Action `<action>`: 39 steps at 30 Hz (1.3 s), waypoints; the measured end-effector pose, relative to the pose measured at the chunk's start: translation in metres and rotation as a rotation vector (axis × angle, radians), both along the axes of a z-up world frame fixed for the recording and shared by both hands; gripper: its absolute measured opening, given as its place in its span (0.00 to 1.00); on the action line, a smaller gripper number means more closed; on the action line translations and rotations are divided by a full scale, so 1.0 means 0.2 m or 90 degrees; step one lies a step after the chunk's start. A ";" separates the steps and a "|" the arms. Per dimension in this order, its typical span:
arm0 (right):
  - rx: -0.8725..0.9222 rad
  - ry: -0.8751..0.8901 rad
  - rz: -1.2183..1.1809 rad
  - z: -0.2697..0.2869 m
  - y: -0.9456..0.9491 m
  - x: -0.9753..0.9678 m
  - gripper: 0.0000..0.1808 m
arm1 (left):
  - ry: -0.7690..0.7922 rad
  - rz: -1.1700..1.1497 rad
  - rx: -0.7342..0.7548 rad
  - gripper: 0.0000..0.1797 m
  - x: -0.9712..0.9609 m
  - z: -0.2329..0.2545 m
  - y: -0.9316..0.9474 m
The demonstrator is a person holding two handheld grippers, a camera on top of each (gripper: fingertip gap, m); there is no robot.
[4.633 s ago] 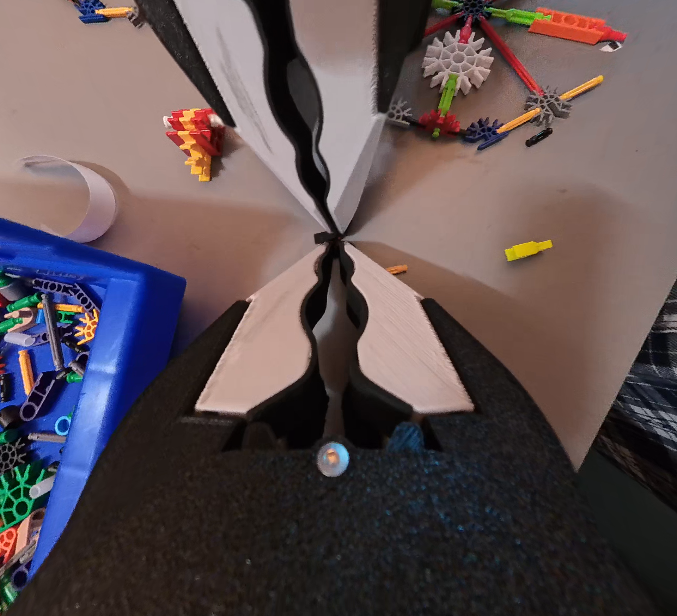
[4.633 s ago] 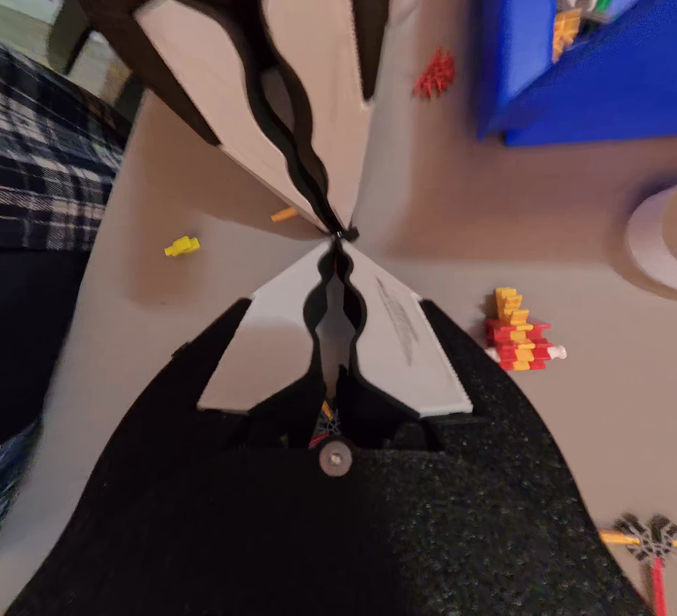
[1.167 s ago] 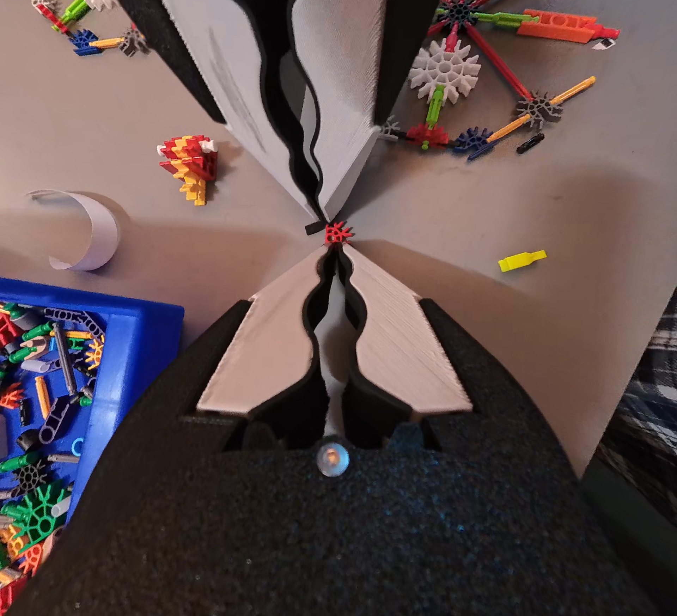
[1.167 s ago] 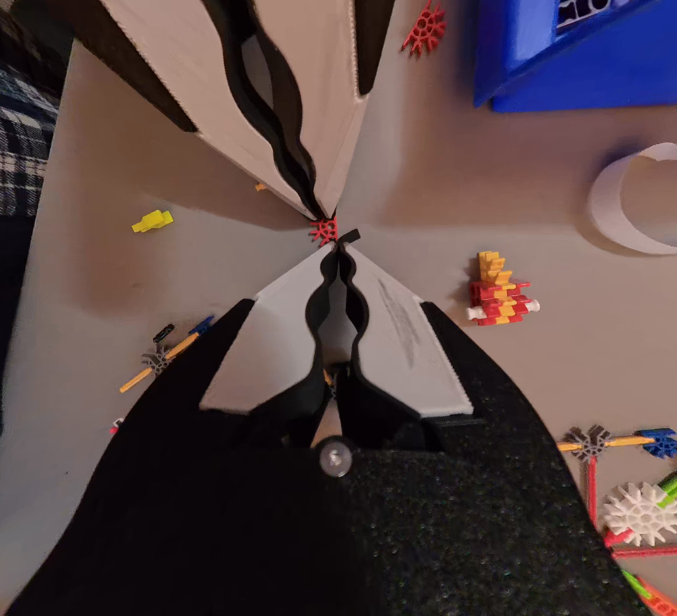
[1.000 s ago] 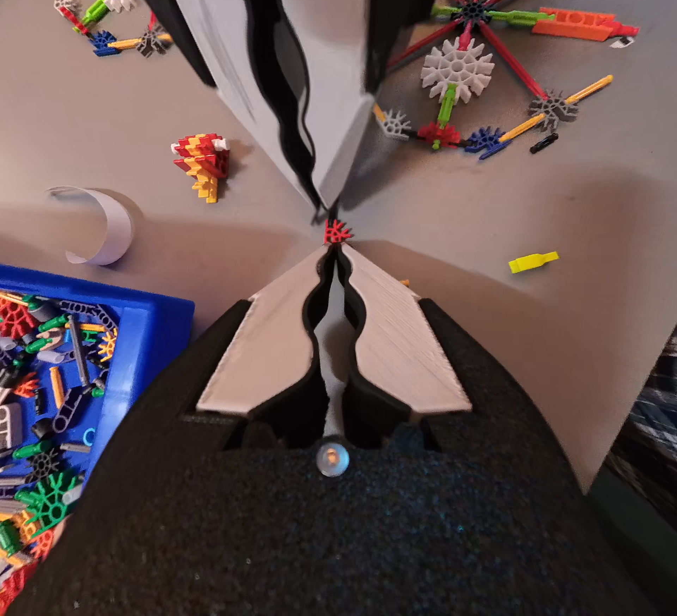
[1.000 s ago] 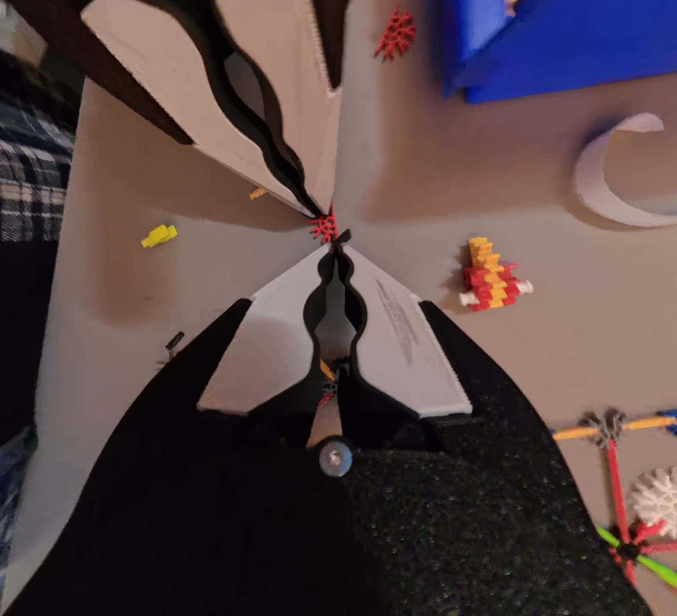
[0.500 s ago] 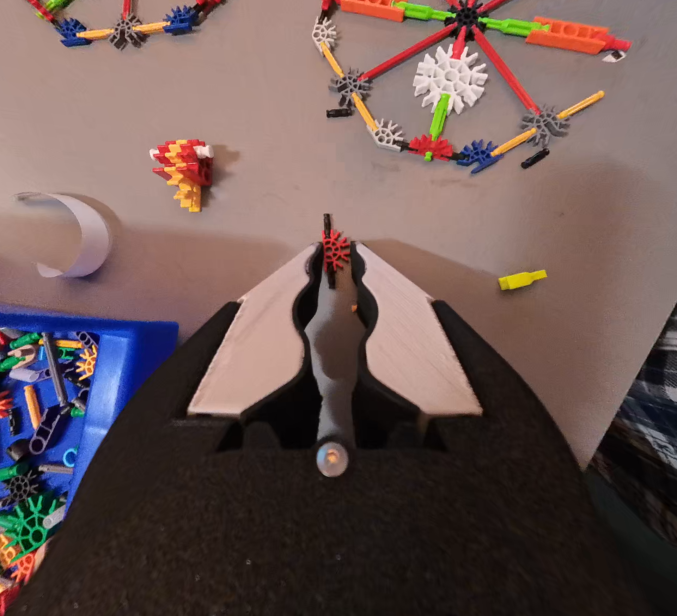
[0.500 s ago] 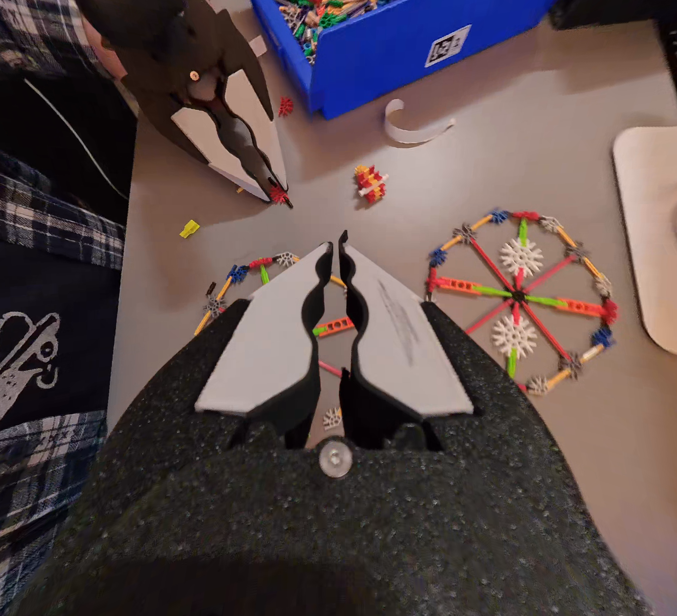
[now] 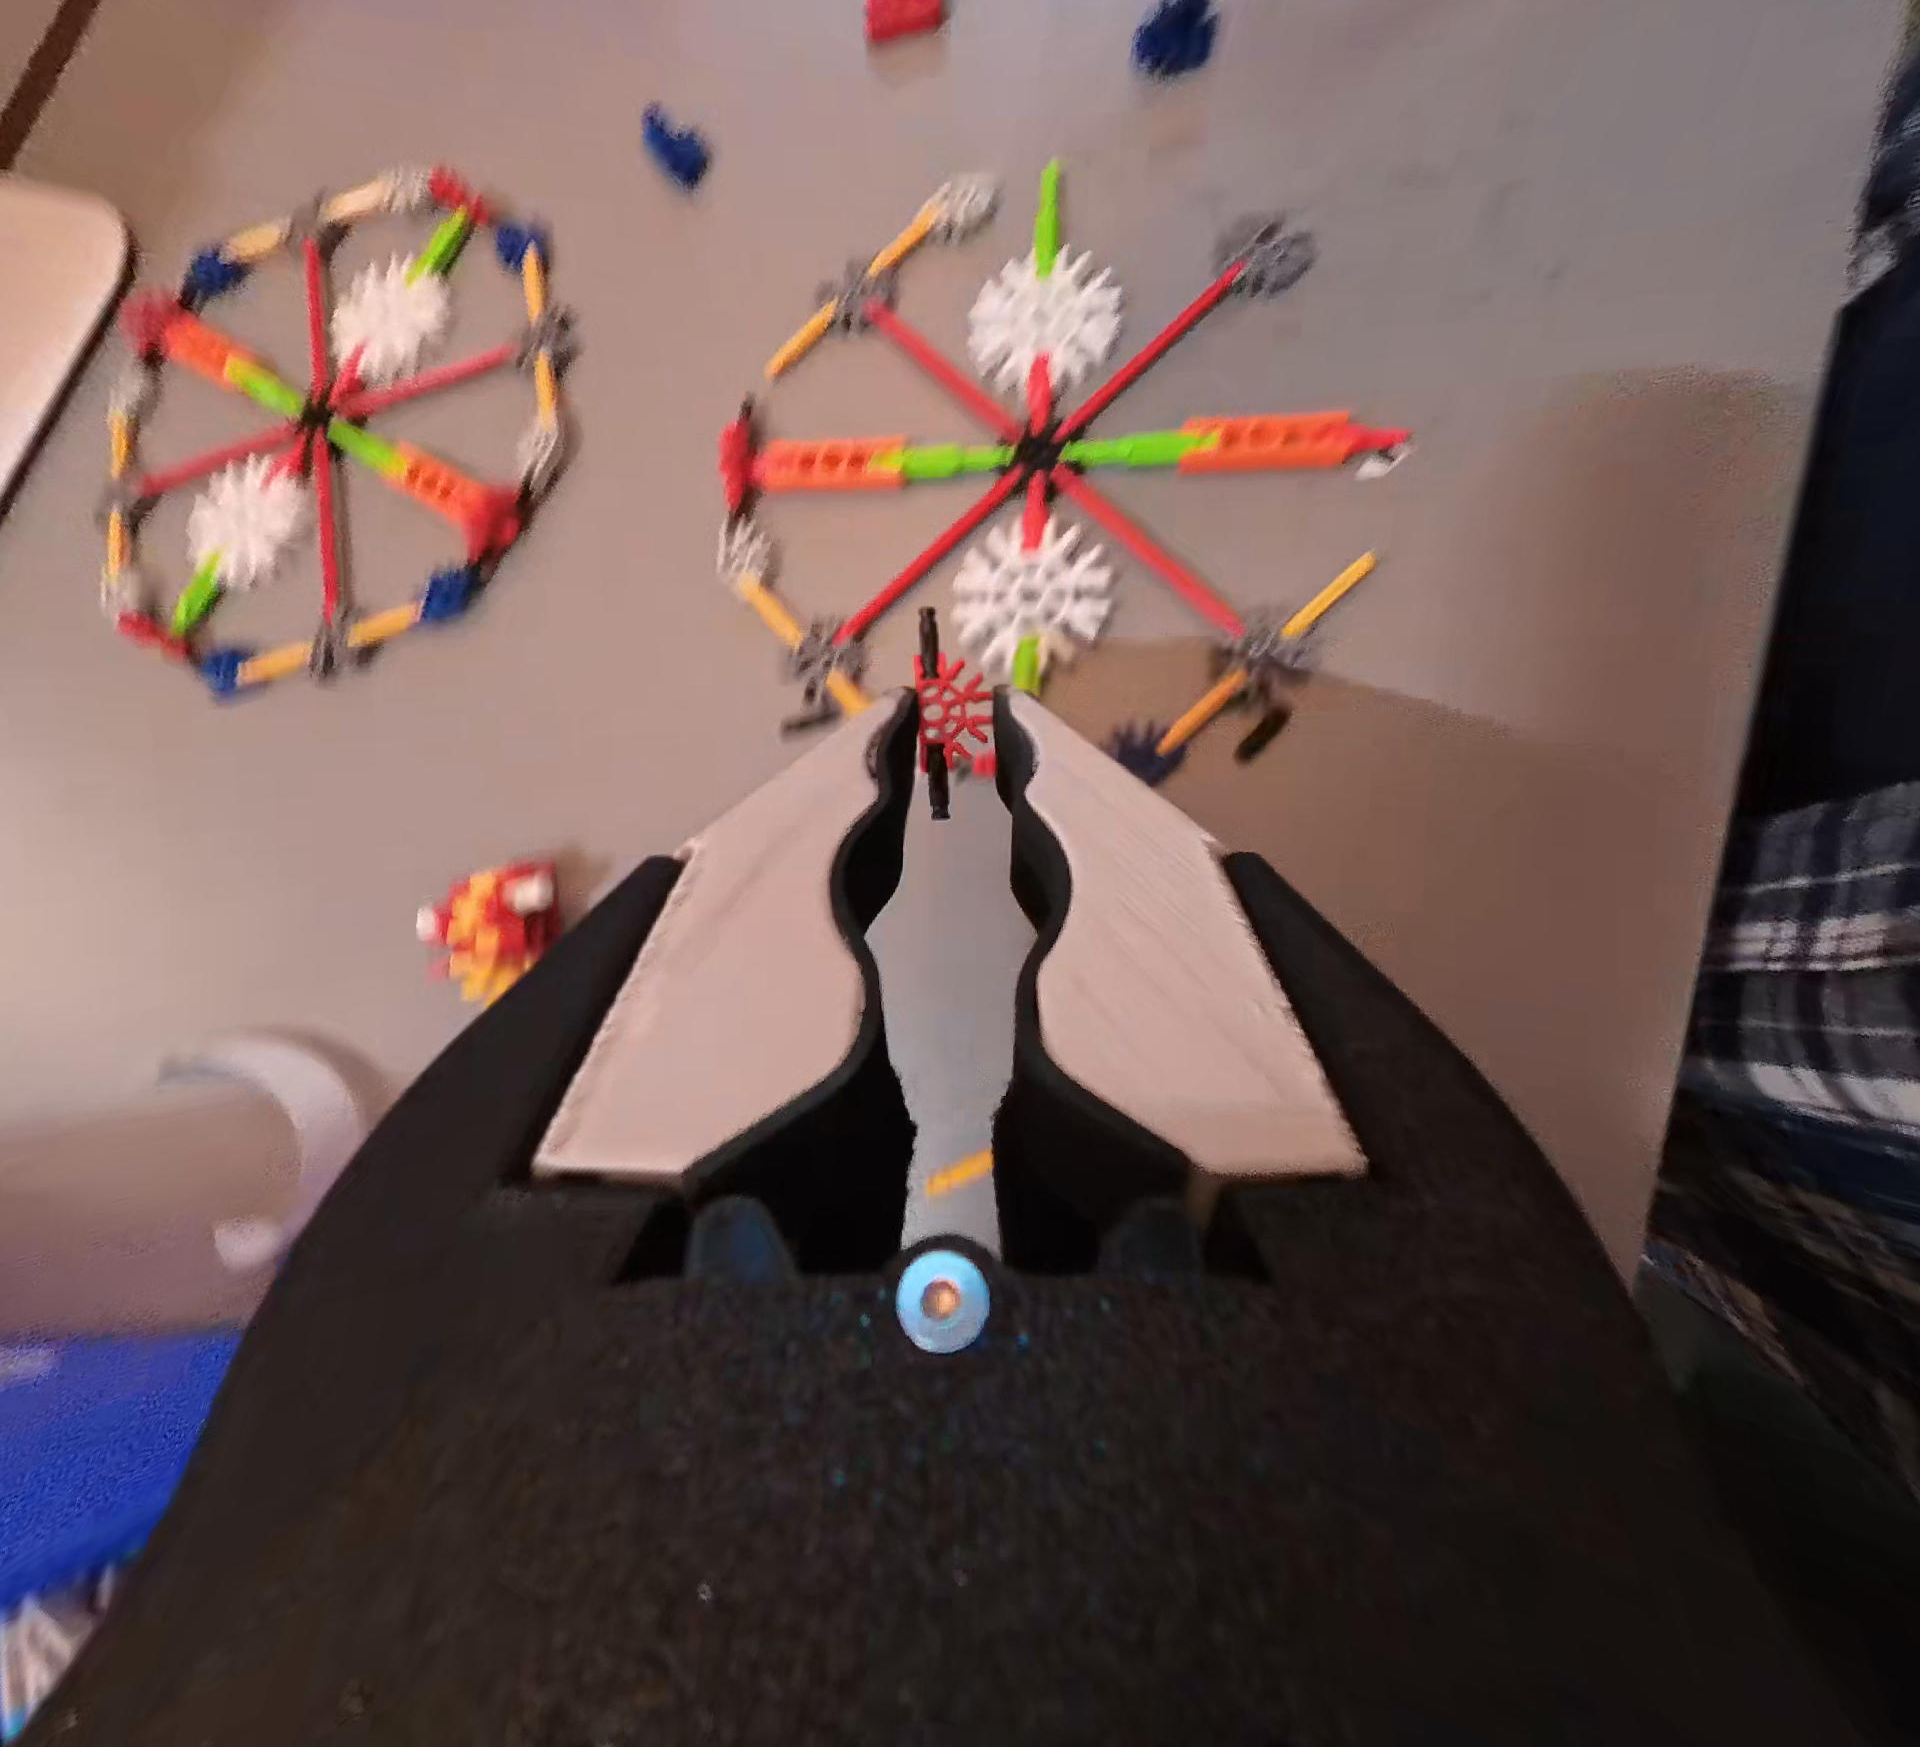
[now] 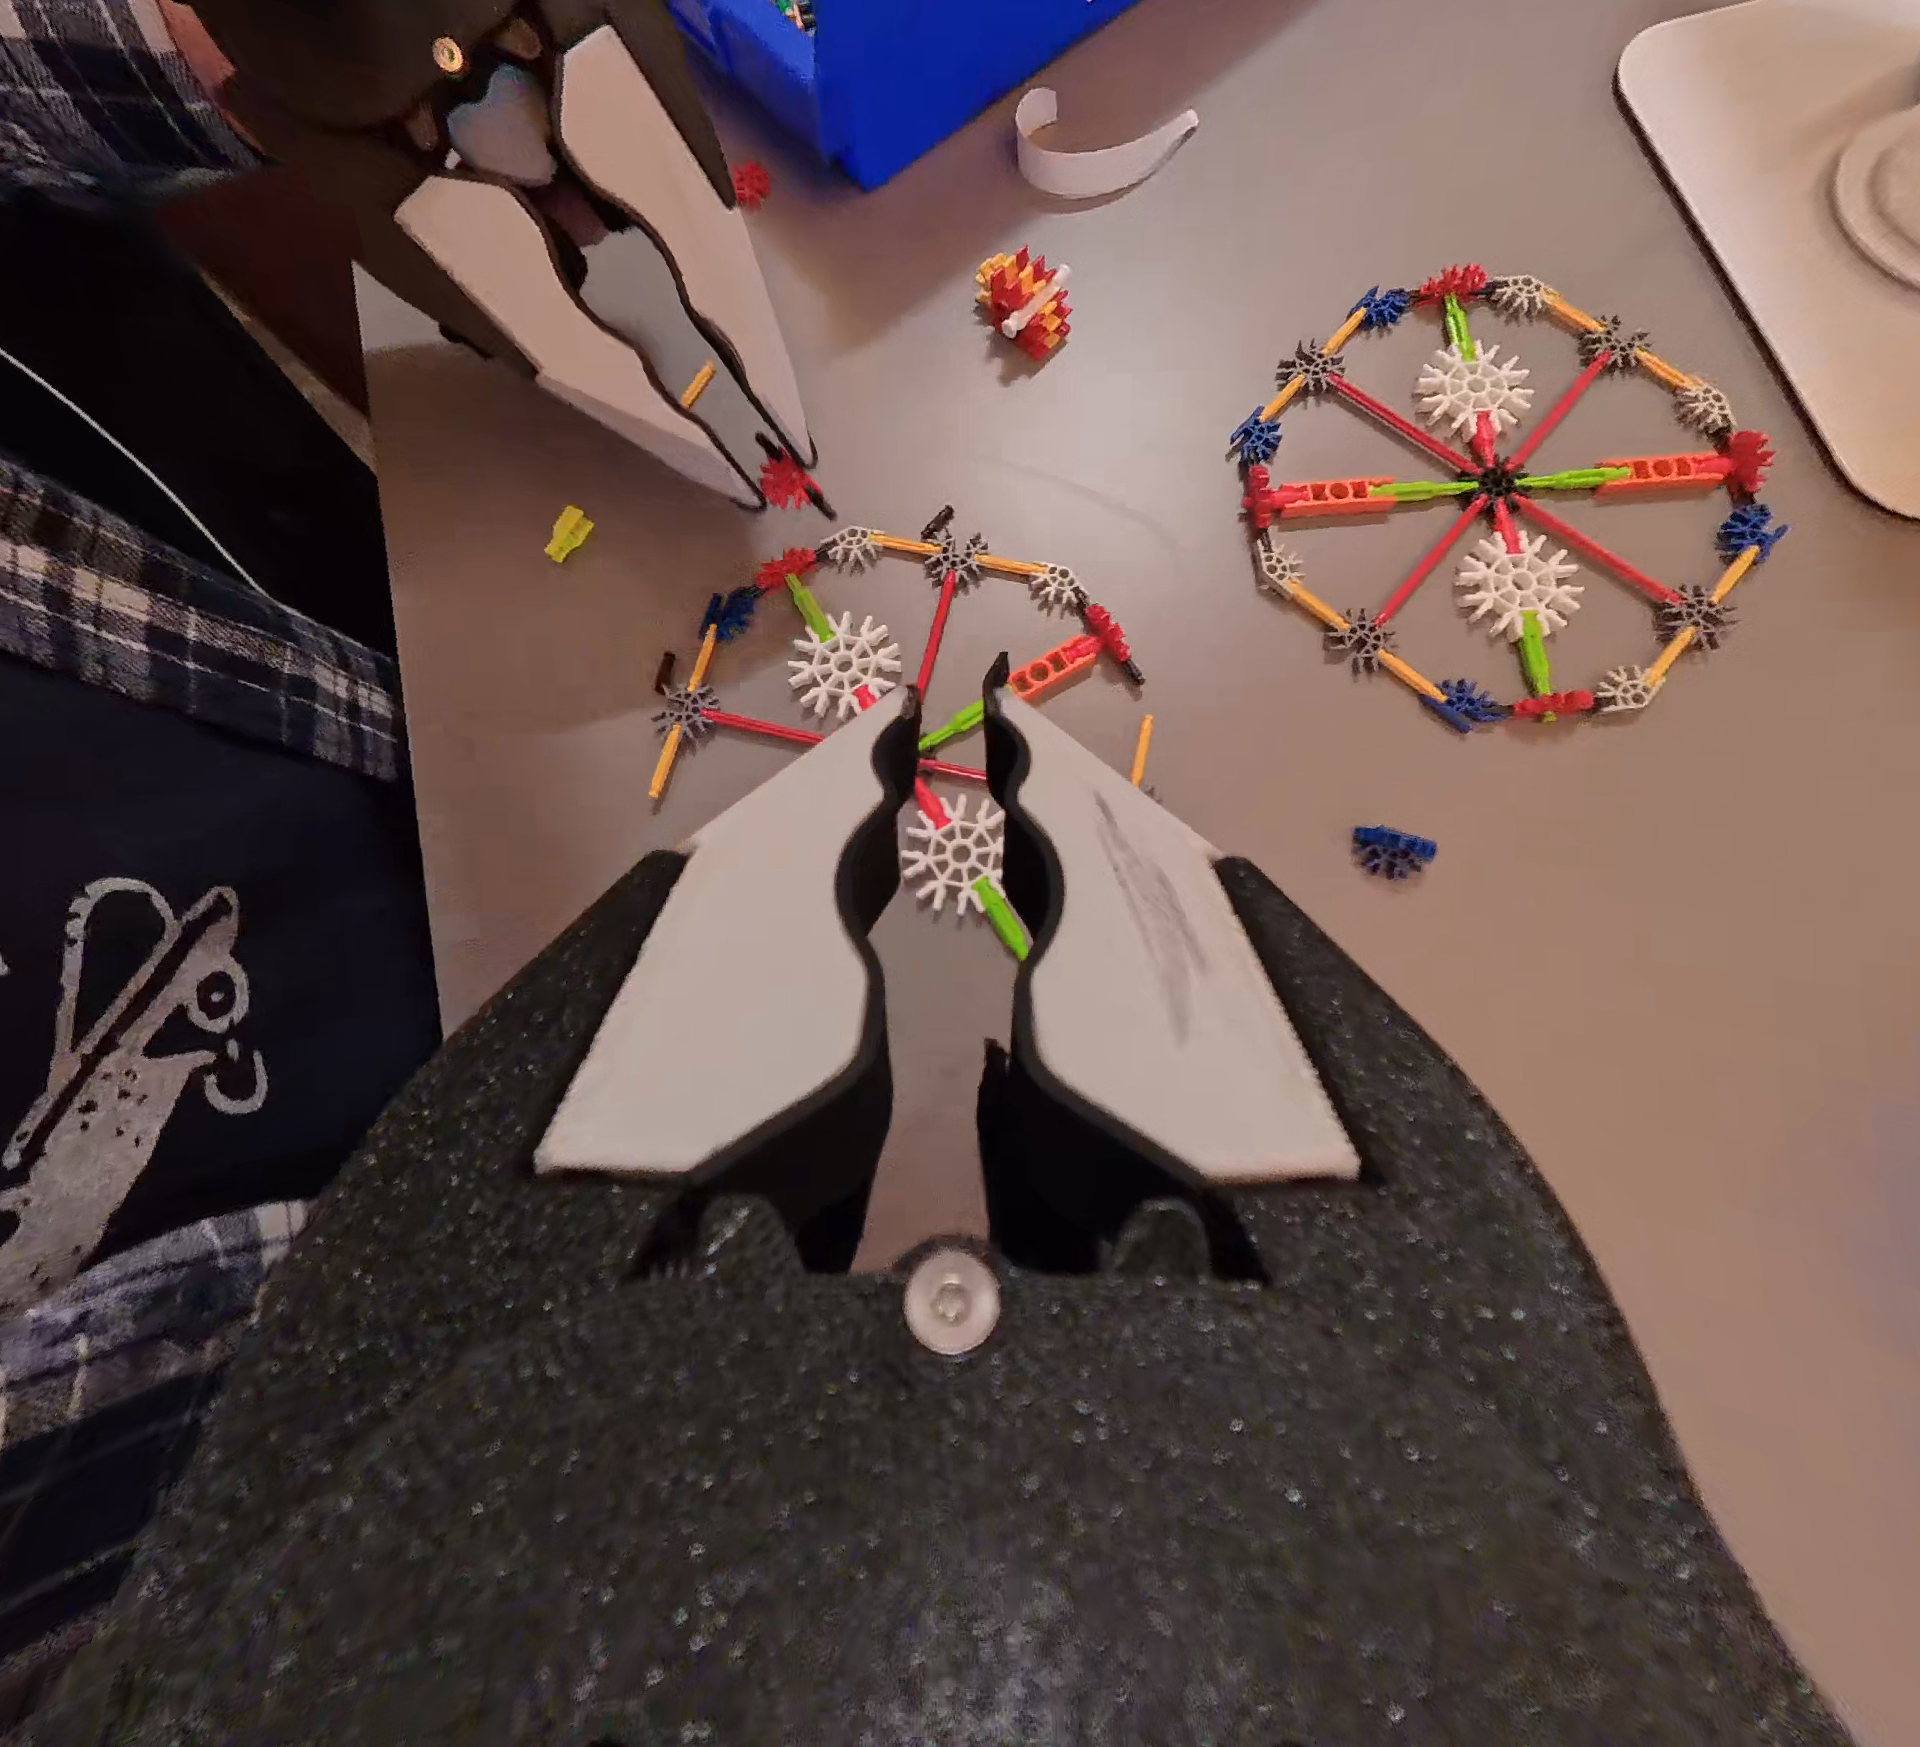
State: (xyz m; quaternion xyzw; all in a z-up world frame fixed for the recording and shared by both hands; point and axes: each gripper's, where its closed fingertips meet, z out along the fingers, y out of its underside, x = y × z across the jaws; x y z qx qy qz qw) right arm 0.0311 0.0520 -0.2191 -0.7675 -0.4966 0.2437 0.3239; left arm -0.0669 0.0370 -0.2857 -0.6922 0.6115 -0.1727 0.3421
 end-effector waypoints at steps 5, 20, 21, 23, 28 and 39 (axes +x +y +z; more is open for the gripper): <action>0.031 -0.040 0.004 -0.09 -0.10 0.01 0.09 | -0.014 -0.128 0.041 0.07 0.28 0.10 -0.08; -0.044 0.112 -0.250 -0.11 -0.23 0.32 0.10 | -0.277 -0.078 -0.181 0.07 0.73 0.31 -0.13; -0.078 0.160 -0.270 -0.11 -0.24 0.31 0.10 | -0.316 -0.056 -0.195 0.06 0.75 0.33 -0.13; -0.144 0.245 -0.308 -0.09 -0.25 0.30 0.10 | -0.355 -0.028 -0.172 0.06 0.78 0.36 -0.12; -0.265 0.423 -0.347 -0.04 -0.26 0.28 0.10 | -0.336 -0.019 -0.012 0.06 0.81 0.38 -0.13; -0.324 0.554 -0.336 0.03 -0.25 0.30 0.10 | -0.292 -0.019 0.111 0.06 0.80 0.37 -0.16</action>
